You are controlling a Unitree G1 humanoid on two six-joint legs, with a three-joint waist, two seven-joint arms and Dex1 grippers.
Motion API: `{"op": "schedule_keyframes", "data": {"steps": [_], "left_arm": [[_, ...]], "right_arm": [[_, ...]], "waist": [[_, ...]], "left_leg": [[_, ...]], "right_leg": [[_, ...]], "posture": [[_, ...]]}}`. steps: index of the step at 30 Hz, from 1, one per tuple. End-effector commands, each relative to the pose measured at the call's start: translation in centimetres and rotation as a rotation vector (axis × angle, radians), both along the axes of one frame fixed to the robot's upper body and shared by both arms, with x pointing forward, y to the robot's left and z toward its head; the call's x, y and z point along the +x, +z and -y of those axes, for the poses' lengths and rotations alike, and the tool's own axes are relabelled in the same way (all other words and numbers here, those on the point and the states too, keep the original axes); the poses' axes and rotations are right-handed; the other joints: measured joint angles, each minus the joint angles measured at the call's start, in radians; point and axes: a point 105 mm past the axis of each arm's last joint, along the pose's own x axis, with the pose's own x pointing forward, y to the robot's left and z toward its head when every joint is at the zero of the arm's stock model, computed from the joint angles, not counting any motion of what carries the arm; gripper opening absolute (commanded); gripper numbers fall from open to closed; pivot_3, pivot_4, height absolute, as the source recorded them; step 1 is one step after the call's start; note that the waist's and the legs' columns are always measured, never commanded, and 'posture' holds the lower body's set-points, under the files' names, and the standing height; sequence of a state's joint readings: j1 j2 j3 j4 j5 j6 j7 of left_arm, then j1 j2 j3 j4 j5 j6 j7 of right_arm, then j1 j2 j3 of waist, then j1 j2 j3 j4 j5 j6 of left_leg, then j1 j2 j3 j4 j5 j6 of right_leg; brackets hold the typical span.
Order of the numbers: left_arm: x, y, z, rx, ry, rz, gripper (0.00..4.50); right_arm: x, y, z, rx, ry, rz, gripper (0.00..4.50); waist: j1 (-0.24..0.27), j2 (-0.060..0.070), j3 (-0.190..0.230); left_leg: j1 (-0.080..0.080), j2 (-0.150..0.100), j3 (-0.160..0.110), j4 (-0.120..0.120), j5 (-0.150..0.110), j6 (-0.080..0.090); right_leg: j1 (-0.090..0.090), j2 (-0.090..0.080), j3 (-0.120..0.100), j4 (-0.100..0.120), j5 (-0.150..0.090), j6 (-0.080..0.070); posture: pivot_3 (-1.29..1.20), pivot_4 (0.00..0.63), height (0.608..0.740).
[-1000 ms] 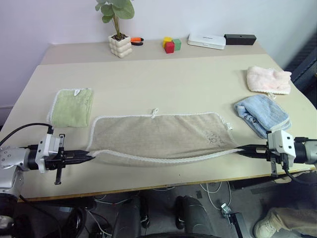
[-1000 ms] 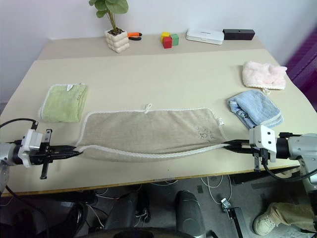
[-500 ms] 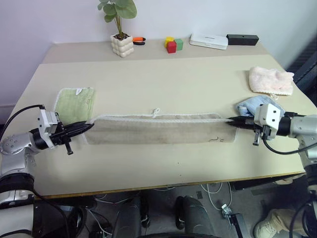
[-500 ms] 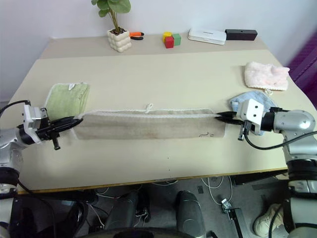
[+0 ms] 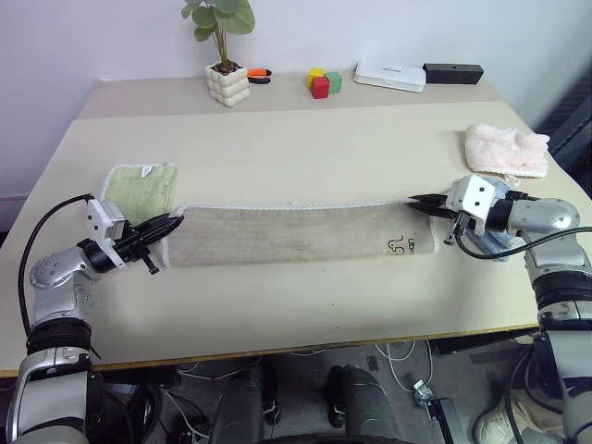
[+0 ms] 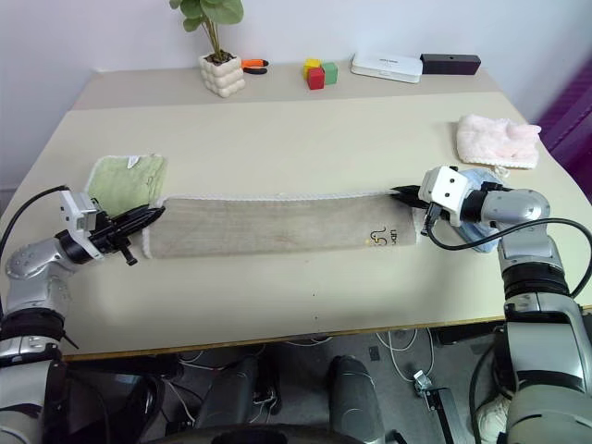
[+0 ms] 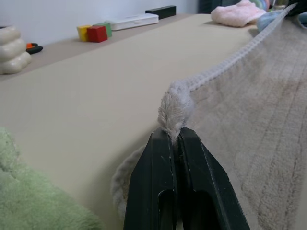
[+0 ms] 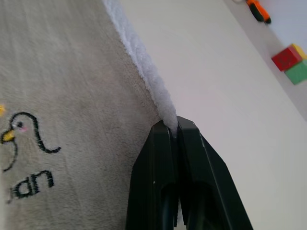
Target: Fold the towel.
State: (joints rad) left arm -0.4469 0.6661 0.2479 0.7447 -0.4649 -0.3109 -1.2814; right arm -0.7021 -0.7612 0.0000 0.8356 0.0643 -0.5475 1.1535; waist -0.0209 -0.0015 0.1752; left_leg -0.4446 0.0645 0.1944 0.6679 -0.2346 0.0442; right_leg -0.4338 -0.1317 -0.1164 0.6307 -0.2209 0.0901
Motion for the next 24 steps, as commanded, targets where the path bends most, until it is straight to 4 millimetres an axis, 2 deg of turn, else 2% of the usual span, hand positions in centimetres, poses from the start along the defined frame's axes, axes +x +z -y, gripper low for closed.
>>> {"op": "schedule_keyframes", "data": {"steps": [1, 8, 11, 12, 13, 14, 15, 20, 22, 24], "left_arm": [[0.4, 0.7, -0.1, -0.004, 0.029, 0.031, 0.00], [0.9, -1.3, 0.1, 0.014, 0.062, -0.078, 0.00], [0.9, -1.1, 0.5, 0.021, 0.038, -0.059, 0.00], [1.1, -1.0, 0.5, -0.010, 0.049, -0.076, 0.00], [1.3, -1.0, 0.5, -0.025, 0.060, -0.088, 0.00], [1.4, -0.8, 0.5, -0.031, 0.056, -0.089, 0.66], [1.3, -0.7, 0.6, -0.038, 0.052, -0.090, 0.94], [1.6, 0.2, 0.3, -0.076, 0.076, -0.091, 3.49], [1.7, 1.1, 0.3, -0.114, 0.088, -0.085, 4.45], [1.9, 1.9, 0.5, -0.186, 0.096, -0.112, 4.45]], "right_arm": [[0.7, 0.8, -0.3, -0.012, -0.006, 0.060, 0.03], [0.8, -0.5, -0.6, -0.047, -0.014, 0.047, 0.03], [1.2, -0.8, -0.5, -0.024, -0.044, 0.022, 0.03], [1.2, -0.7, -0.6, -0.010, -0.044, 0.014, 0.58], [1.3, -0.7, -0.8, -0.008, -0.040, 0.020, 0.87], [1.4, -0.6, -0.9, -0.009, -0.046, 0.031, 1.42], [1.4, -0.6, -1.0, -0.010, -0.048, 0.035, 1.85], [1.6, -0.6, -0.6, -0.020, -0.076, 0.056, 4.48], [1.7, -0.3, -0.4, -0.006, -0.097, 0.057, 4.50], [1.9, 0.4, -0.3, 0.048, -0.119, 0.074, 4.50]], "waist": [[0.000, 0.000, 0.000], [-0.001, 0.000, 0.000], [0.000, 0.000, 0.000], [0.000, 0.000, 0.000], [0.000, 0.000, 0.000], [0.000, 0.000, 0.000], [-0.001, 0.000, 0.000], [-0.001, 0.000, 0.000], [-0.001, 0.000, 0.000], [-0.001, 0.000, 0.000]], "left_leg": [[0.000, 0.000, 0.000, 0.000, 0.000, 0.000], [0.000, 0.000, 0.000, 0.000, 0.000, 0.000], [0.000, 0.000, 0.000, 0.000, 0.000, 0.000], [0.000, 0.000, 0.000, 0.000, 0.000, 0.000], [0.000, 0.000, 0.000, 0.000, 0.000, 0.000], [0.000, 0.000, 0.000, 0.000, 0.000, 0.000], [0.000, 0.000, 0.000, 0.000, 0.000, 0.000], [0.000, 0.000, 0.000, 0.000, 0.000, 0.000], [0.000, 0.000, 0.000, 0.000, 0.000, 0.000], [0.000, 0.000, 0.000, 0.000, 0.000, 0.000]], "right_leg": [[0.000, 0.000, 0.000, 0.000, 0.000, 0.000], [0.000, 0.000, 0.000, 0.000, 0.000, 0.000], [0.000, 0.000, 0.000, 0.000, 0.000, 0.000], [0.000, 0.000, 0.000, 0.000, 0.000, 0.000], [0.000, 0.000, 0.000, 0.000, 0.000, 0.000], [0.000, 0.000, 0.000, 0.000, 0.000, 0.000], [0.000, 0.000, 0.000, 0.000, 0.000, 0.000], [0.000, 0.000, 0.000, 0.000, 0.000, 0.000], [0.000, 0.000, 0.000, 0.000, 0.000, 0.000], [0.000, 0.000, 0.000, 0.000, 0.000, 0.000]], "posture": [[0.00, 0.150, 0.740], [0.00, 0.150, 0.740], [0.00, 0.150, 0.740], [0.00, 0.150, 0.740], [0.00, 0.150, 0.740], [0.00, 0.150, 0.740], [0.00, 0.150, 0.740], [0.00, 0.150, 0.740], [0.00, 0.150, 0.740], [0.00, 0.150, 0.740]]}}
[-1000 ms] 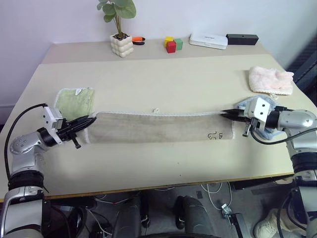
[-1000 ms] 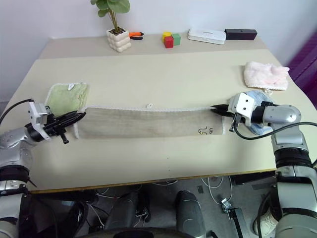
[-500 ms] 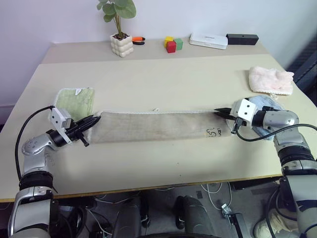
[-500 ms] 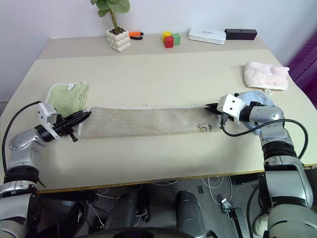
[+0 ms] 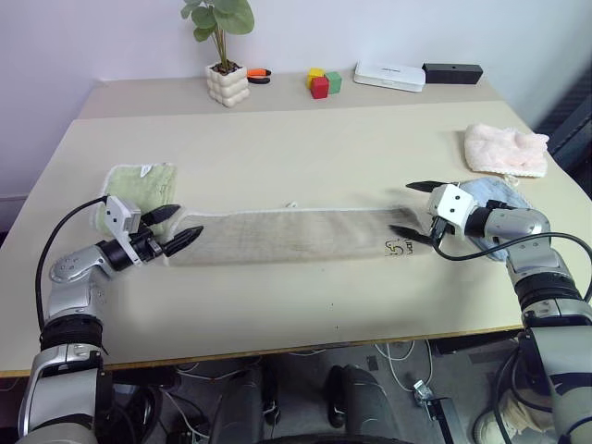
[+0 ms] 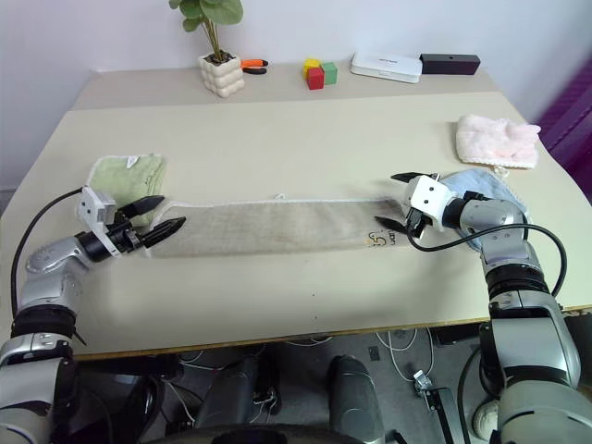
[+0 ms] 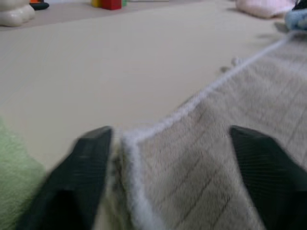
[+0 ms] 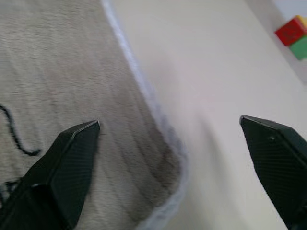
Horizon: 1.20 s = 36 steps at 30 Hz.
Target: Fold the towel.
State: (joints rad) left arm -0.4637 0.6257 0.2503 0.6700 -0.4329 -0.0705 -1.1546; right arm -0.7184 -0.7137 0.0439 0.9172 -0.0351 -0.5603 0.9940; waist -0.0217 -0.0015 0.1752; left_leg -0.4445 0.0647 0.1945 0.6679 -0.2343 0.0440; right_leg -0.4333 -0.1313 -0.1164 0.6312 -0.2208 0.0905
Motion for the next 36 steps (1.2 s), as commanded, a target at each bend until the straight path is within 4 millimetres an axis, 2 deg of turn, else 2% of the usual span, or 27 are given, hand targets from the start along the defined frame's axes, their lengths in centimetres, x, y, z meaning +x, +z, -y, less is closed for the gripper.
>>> {"op": "schedule_keyframes", "data": {"steps": [1, 4, 5, 7, 8, 10, 13, 15, 17, 19, 21, 24, 28, 30, 32, 36], "left_arm": [[0.4, 3.0, -0.4, -0.109, 0.049, 0.037, 4.45], [0.7, 4.2, 0.6, -0.240, 0.065, 0.015, 4.45], [0.7, 4.6, 1.0, -0.271, 0.061, 0.008, 4.50], [0.4, 5.3, 2.1, -0.334, 0.037, 0.001, 3.99], [0.2, 5.4, 2.7, -0.339, 0.024, -0.001, 3.69], [-0.3, 5.9, 4.3, -0.363, -0.017, 0.000, 2.68], [-0.4, 6.4, 6.9, -0.427, -0.018, 0.010, 1.13], [-0.2, 5.8, 8.3, -0.469, -0.004, -0.011, 0.14], [0.2, 5.0, 9.2, -0.500, 0.042, -0.033, 0.02], [0.9, 3.7, 9.2, -0.544, 0.122, -0.066, 0.02], [1.6, 1.2, 9.2, -0.590, 0.216, -0.178, 0.02], [2.2, -0.2, 8.7, -0.665, 0.298, -0.222, 0.02], [2.4, -1.8, 7.1, -0.572, 0.375, -0.247, 0.02], [2.5, -2.6, 5.4, -0.531, 0.425, -0.259, 0.02], [2.5, -2.7, 4.1, -0.525, 0.455, -0.259, 0.02], [2.1, -1.8, 2.9, -0.557, 0.427, -0.245, 0.02]], "right_arm": [[0.7, 3.0, 0.2, 0.099, -0.041, 0.090, 4.50], [0.7, 4.5, -1.0, 0.302, -0.053, 0.082, 4.50], [0.6, 4.8, -1.5, 0.356, -0.047, 0.074, 3.98], [0.2, 5.3, -2.4, 0.414, -0.041, 0.070, 3.17], [0.0, 5.3, -2.7, 0.430, -0.045, 0.069, 2.69], [0.0, 5.7, -3.3, 0.500, -0.088, 0.083, 1.68], [0.4, 6.4, -4.9, 0.719, -0.211, 0.125, 0.08], [0.4, 5.6, -6.2, 0.830, -0.283, 0.097, 0.00], [0.1, 4.3, -7.2, 0.890, -0.344, 0.058, 0.00], [-0.1, 2.7, -7.8, 0.918, -0.410, 0.013, 0.00], [-0.4, 0.8, -8.2, 0.916, -0.475, -0.007, 0.00], [-0.6, -1.7, -7.3, 0.971, -0.599, -0.060, 0.00], [-0.8, -3.0, -5.5, 0.893, -0.678, -0.036, 0.00], [-0.7, -3.7, -4.0, 0.840, -0.736, -0.030, 0.00], [-0.7, -4.0, -2.5, 0.826, -0.785, -0.023, 0.00], [-0.7, -3.6, -0.4, 0.807, -0.802, -0.005, 0.00]], "waist": [[0.000, 0.000, 0.000], [-0.001, 0.000, 0.000], [0.000, 0.000, 0.000], [0.001, 0.000, 0.000], [0.001, 0.000, 0.000], [0.003, 0.000, 0.000], [0.004, 0.000, 0.000], [0.002, 0.000, -0.001], [0.004, 0.000, -0.001], [0.006, 0.000, -0.001], [0.007, 0.000, -0.001], [0.003, -0.001, -0.001], [0.002, -0.001, -0.001], [0.001, -0.001, -0.002], [0.001, -0.001, -0.003], [0.001, -0.001, -0.003]], "left_leg": [[0.000, 0.000, 0.000, 0.000, 0.000, 0.000], [0.001, 0.000, 0.000, 0.000, 0.000, 0.000], [0.001, 0.000, 0.000, 0.000, 0.000, 0.000], [0.001, 0.000, -0.002, 0.000, 0.000, 0.000], [0.001, 0.000, -0.002, 0.000, 0.000, 0.000], [0.001, 0.000, -0.002, 0.000, 0.000, 0.000], [0.001, 0.000, -0.003, 0.000, 0.000, -0.001], [0.001, 0.001, -0.003, 0.000, 0.001, -0.002], [0.002, 0.001, -0.004, 0.000, 0.001, -0.002], [0.001, 0.000, -0.004, -0.001, 0.001, -0.002], [0.001, 0.000, -0.004, -0.001, 0.001, -0.002], [0.001, 0.000, -0.004, 0.000, 0.001, -0.002], [0.001, 0.000, -0.004, -0.001, 0.001, -0.002], [0.001, 0.000, -0.004, -0.001, 0.001, -0.002], [0.001, 0.000, -0.004, -0.001, 0.001, -0.002], [0.002, 0.001, -0.004, -0.001, 0.000, -0.003]], "right_leg": [[0.000, 0.000, 0.000, 0.000, 0.000, 0.000], [0.001, 0.000, 0.000, 0.000, 0.000, 0.000], [0.001, 0.001, 0.000, 0.000, 0.000, 0.000], [0.002, 0.001, 0.000, 0.001, 0.000, 0.000], [0.002, 0.001, 0.000, 0.001, 0.000, 0.000], [0.003, 0.001, 0.000, 0.001, 0.000, 0.000], [0.003, 0.001, 0.000, 0.000, 0.000, 0.000], [0.003, 0.002, 0.000, 0.001, 0.000, 0.000], [0.003, 0.002, 0.000, 0.001, 0.000, 0.000], [0.003, 0.003, 0.000, 0.000, 0.000, 0.000], [0.003, 0.003, 0.000, 0.000, 0.000, 0.000], [0.003, 0.003, 0.000, -0.001, 0.000, 0.000], [0.003, 0.004, 0.000, -0.001, 0.000, 0.000], [0.003, 0.004, 0.000, -0.001, 0.000, 0.000], [0.003, 0.004, -0.001, -0.001, 0.000, 0.000], [0.003, 0.004, 0.000, -0.001, 0.000, 0.000]], "posture": [[0.00, 0.150, 0.740], [0.00, 0.150, 0.740], [0.00, 0.150, 0.740], [0.00, 0.150, 0.740], [0.00, 0.150, 0.740], [0.00, 0.150, 0.740], [0.00, 0.150, 0.740], [0.00, 0.150, 0.740], [0.00, 0.150, 0.740], [0.00, 0.150, 0.740], [0.00, 0.150, 0.740], [0.00, 0.150, 0.740], [0.00, 0.150, 0.740], [0.00, 0.150, 0.740], [0.00, 0.150, 0.740], [0.00, 0.150, 0.740]]}}
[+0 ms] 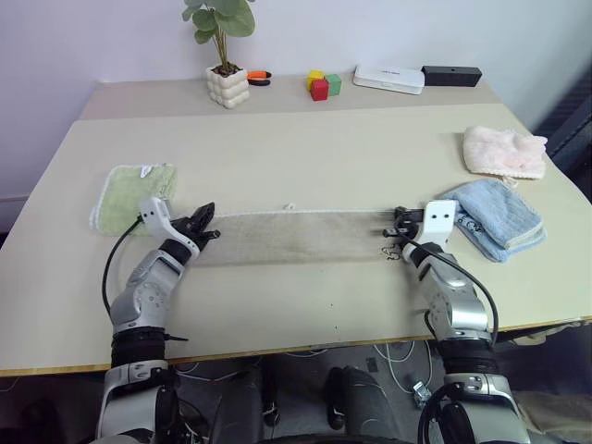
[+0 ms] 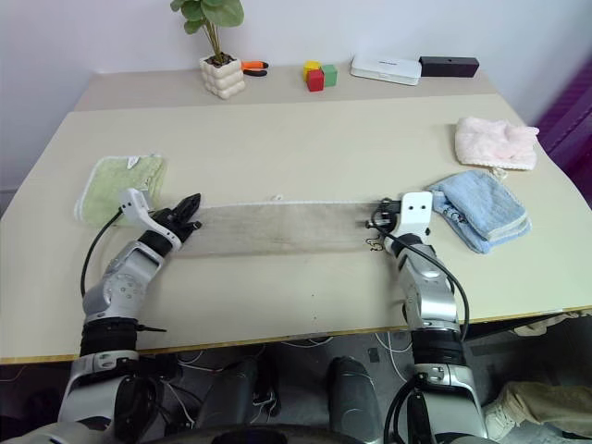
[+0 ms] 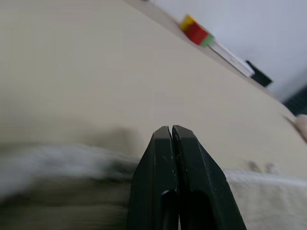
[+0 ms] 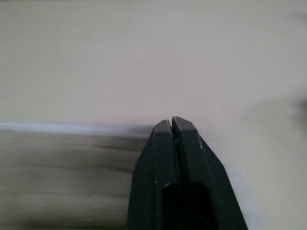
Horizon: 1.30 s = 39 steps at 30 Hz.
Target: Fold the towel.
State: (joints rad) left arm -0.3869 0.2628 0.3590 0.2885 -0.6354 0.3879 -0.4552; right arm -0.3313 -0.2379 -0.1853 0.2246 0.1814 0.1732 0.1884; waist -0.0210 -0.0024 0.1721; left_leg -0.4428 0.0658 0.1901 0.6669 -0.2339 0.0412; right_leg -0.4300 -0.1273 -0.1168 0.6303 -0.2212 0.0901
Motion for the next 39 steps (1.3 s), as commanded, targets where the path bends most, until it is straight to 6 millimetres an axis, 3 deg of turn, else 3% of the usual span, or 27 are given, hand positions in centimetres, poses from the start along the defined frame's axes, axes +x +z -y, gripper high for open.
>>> {"op": "schedule_keyframes", "data": {"steps": [1, 3, 6, 11, 13, 18, 28, 35, 39], "left_arm": [[-0.5, 0.3, -1.7, 0.004, 0.005, 0.007, 0.02], [-0.7, 0.4, -1.4, -0.004, -0.030, 0.014, 0.54], [-1.2, 1.3, 0.0, 0.020, -0.118, 0.068, 1.81], [-2.2, 3.6, 2.5, 0.128, -0.263, 0.186, 4.46], [-2.7, 4.2, 3.2, 0.203, -0.330, 0.233, 4.50], [-3.9, 6.1, 3.1, 0.225, -0.484, 0.299, 4.50], [-6.1, 8.9, 2.3, 0.301, -0.777, 0.412, 4.50], [-5.8, 9.3, 3.1, 0.356, -0.840, 0.453, 4.50], [-6.3, 10.1, 3.7, 0.341, -0.862, 0.475, 4.50]], "right_arm": [[0.0, 0.9, 2.1, -0.021, -0.021, 0.025, 0.00], [-0.1, 1.3, 1.8, 0.003, 0.029, 0.039, 0.00], [-0.2, 2.4, 1.8, 0.042, 0.059, 0.066, 0.81], [-1.3, 5.7, 3.0, 0.200, 0.053, 0.129, 3.32], [-2.6, 6.8, 2.6, 0.396, 0.097, 0.128, 4.39], [-6.7, 6.6, 1.0, 0.654, 0.300, -0.035, 4.46], [-12.0, 3.5, 4.2, 0.852, 0.193, -0.259, 4.46], [-12.4, 2.1, 2.6, 0.886, 0.189, -0.329, 4.46], [-11.4, 1.7, 2.2, 0.914, 0.182, -0.330, 4.46]], "waist": [[0.001, 0.000, 0.000], [0.003, 0.000, 0.000], [0.002, 0.000, 0.000], [0.004, 0.000, 0.000], [0.005, 0.000, 0.000], [0.005, 0.000, 0.000], [0.010, 0.000, 0.000], [0.004, 0.001, 0.000], [0.005, 0.001, 0.000]], "left_leg": [[0.000, 0.000, 0.000, 0.000, 0.000, 0.000], [0.000, 0.000, 0.000, 0.000, 0.000, 0.000], [0.000, 0.000, 0.000, 0.000, -0.001, -0.001], [-0.001, 0.000, 0.000, 0.000, -0.001, -0.001], [-0.001, 0.000, 0.000, 0.000, -0.001, -0.002], [-0.001, 0.001, -0.001, -0.002, -0.004, 0.003], [-0.002, 0.001, -0.001, -0.005, -0.005, 0.004], [-0.002, 0.001, 0.001, -0.006, -0.006, 0.005], [-0.003, 0.001, 0.000, -0.006, -0.006, 0.006]], "right_leg": [[0.000, 0.000, 0.000, 0.000, 0.000, 0.000], [0.000, 0.000, 0.000, 0.000, 0.000, 0.000], [0.000, 0.000, 0.000, -0.001, 0.000, 0.000], [-0.001, 0.000, 0.000, -0.001, 0.000, 0.000], [-0.001, -0.001, 0.000, -0.001, 0.000, 0.000], [-0.002, 0.000, 0.000, -0.001, -0.002, -0.004], [-0.001, 0.000, -0.001, -0.011, -0.001, -0.006], [0.000, 0.000, 0.000, -0.014, -0.001, -0.006], [0.000, 0.000, 0.000, -0.015, -0.001, -0.006]], "posture": [[0.00, 0.150, 0.740], [0.00, 0.150, 0.740], [0.00, 0.150, 0.740], [0.00, 0.150, 0.740], [0.00, 0.150, 0.740], [0.00, 0.150, 0.740], [0.00, 0.150, 0.740], [0.00, 0.150, 0.740], [0.00, 0.150, 0.740]]}}
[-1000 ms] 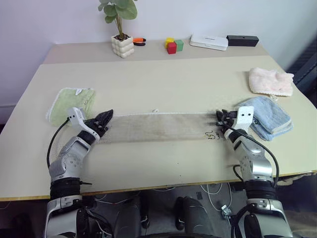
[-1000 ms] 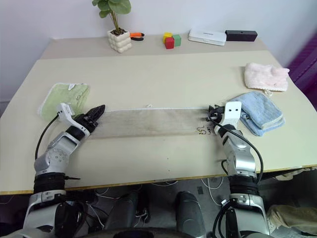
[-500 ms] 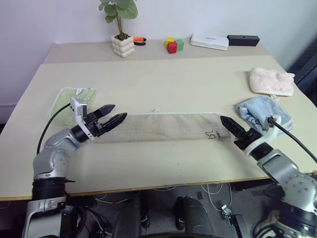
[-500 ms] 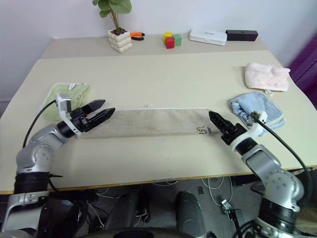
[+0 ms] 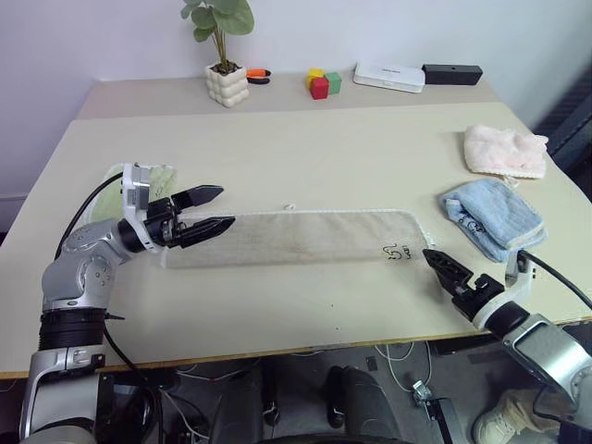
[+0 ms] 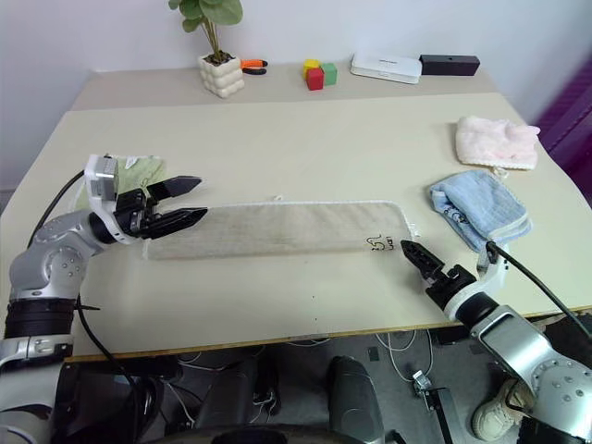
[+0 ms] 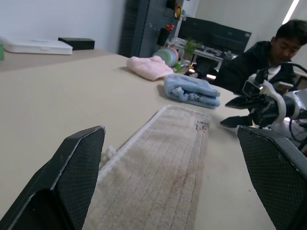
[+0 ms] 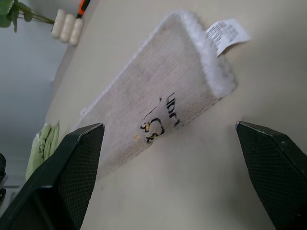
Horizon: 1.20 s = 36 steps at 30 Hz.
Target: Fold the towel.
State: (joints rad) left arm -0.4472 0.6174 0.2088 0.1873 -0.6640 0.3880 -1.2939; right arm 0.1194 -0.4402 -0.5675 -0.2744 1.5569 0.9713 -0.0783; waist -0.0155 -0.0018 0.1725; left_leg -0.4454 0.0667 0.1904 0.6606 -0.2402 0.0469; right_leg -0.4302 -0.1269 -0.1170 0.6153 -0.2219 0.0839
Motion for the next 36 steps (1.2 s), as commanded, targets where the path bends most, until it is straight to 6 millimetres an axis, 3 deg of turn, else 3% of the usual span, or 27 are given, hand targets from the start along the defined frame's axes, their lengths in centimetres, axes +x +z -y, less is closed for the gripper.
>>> {"op": "schedule_keyframes", "data": {"steps": [1, 5, 9, 12, 15, 16, 19, 20, 25, 29, 33, 36], "left_arm": [[-0.7, 1.8, 0.8, -0.003, -0.041, 0.065, 4.50], [-1.2, 1.9, 0.6, 0.023, -0.041, 0.065, 4.50], [-1.5, 1.8, 0.2, 0.035, -0.026, 0.064, 4.50], [-1.8, 1.9, -0.1, 0.036, -0.005, 0.068, 4.50], [-2.1, 1.6, -0.2, 0.033, 0.007, 0.060, 4.50], [-2.2, 1.5, -0.2, 0.033, 0.010, 0.059, 4.50], [-2.3, 1.3, -0.1, 0.032, 0.016, 0.057, 4.50], [-2.2, 1.2, -0.1, 0.030, 0.017, 0.056, 4.50], [-2.1, 1.0, 0.0, 0.025, 0.017, 0.053, 4.50], [-1.7, 0.9, -0.1, 0.019, 0.016, 0.054, 4.50], [-1.4, 0.9, -0.2, 0.015, 0.019, 0.057, 4.50], [-1.2, 0.8, -0.2, 0.011, 0.016, 0.059, 4.50]], "right_arm": [[0.9, 0.0, -0.4, -0.008, 0.001, 0.010, 4.46], [1.8, -1.6, 0.5, -0.033, -0.042, -0.037, 4.46], [2.8, -1.9, 0.9, -0.010, -0.072, -0.036, 4.46], [3.8, -2.3, 0.3, 0.021, -0.072, -0.043, 3.11], [4.7, -2.2, -0.4, 0.027, -0.079, -0.039, 2.25], [4.9, -2.2, -0.5, 0.027, -0.083, -0.037, 1.74], [5.4, -1.9, 0.0, 0.008, -0.121, -0.030, 0.24], [5.5, -1.7, 0.2, -0.003, -0.134, -0.027, 0.07], [5.1, -1.0, 1.2, -0.054, -0.157, -0.016, 0.07], [4.1, 1.5, 2.0, -0.419, -0.011, 0.055, 0.07], [3.9, 3.1, 3.3, -0.479, -0.002, 0.091, 0.07], [3.7, 3.5, 2.2, -0.558, 0.067, 0.124, 0.07]], "waist": [[0.000, 0.000, 0.000], [0.000, -0.001, 0.000], [-0.001, -0.002, -0.001], [-0.001, -0.002, -0.001], [-0.004, -0.003, -0.002], [-0.006, -0.003, -0.002], [-0.006, -0.007, -0.004], [-0.004, -0.007, -0.004], [0.003, -0.007, -0.004], [0.009, -0.001, -0.002], [0.001, -0.001, -0.002], [0.001, 0.000, -0.001]], "left_leg": [[0.000, 0.000, 0.000, 0.000, 0.000, 0.000], [0.000, 0.000, 0.000, 0.000, 0.000, 0.000], [0.001, 0.000, 0.000, 0.000, 0.000, 0.000], [0.001, 0.000, 0.000, 0.001, 0.000, 0.000], [0.001, 0.000, 0.000, 0.000, 0.000, 0.000], [0.001, 0.000, 0.000, 0.000, 0.000, 0.000], [0.001, 0.001, 0.000, 0.000, 0.000, 0.000], [0.001, 0.001, 0.000, 0.000, 0.000, 0.000], [0.001, 0.001, 0.000, 0.000, 0.000, 0.000], [-0.002, -0.002, 0.001, -0.001, -0.001, 0.000], [-0.005, -0.001, 0.002, -0.002, 0.000, 0.001], [-0.006, 0.001, 0.002, -0.002, 0.001, 0.000]], "right_leg": [[0.000, 0.000, 0.000, 0.000, 0.000, 0.000], [0.000, 0.000, 0.000, 0.000, 0.000, 0.000], [0.000, 0.000, 0.000, -0.001, 0.000, 0.000], [-0.001, 0.000, 0.000, -0.002, 0.001, -0.001], [-0.002, 0.000, 0.000, -0.002, 0.001, -0.001], [-0.002, 0.000, 0.000, -0.002, 0.001, -0.001], [-0.002, 0.001, 0.000, -0.002, 0.001, -0.001], [-0.002, 0.001, 0.000, -0.002, 0.001, -0.001], [-0.002, 0.000, 0.000, -0.003, 0.001, -0.002], [-0.006, -0.003, 0.000, -0.003, 0.001, -0.002], [-0.008, -0.001, 0.001, -0.003, 0.001, -0.001], [-0.006, 0.001, 0.001, -0.002, 0.001, -0.001]], "posture": [[0.00, 0.150, 0.740], [0.00, 0.150, 0.740], [0.00, 0.150, 0.740], [0.00, 0.150, 0.740], [0.00, 0.150, 0.740], [0.00, 0.150, 0.740], [0.00, 0.150, 0.740], [0.00, 0.150, 0.740], [0.00, 0.150, 0.740], [0.00, 0.150, 0.740], [0.00, 0.150, 0.740], [0.00, 0.150, 0.740]]}}
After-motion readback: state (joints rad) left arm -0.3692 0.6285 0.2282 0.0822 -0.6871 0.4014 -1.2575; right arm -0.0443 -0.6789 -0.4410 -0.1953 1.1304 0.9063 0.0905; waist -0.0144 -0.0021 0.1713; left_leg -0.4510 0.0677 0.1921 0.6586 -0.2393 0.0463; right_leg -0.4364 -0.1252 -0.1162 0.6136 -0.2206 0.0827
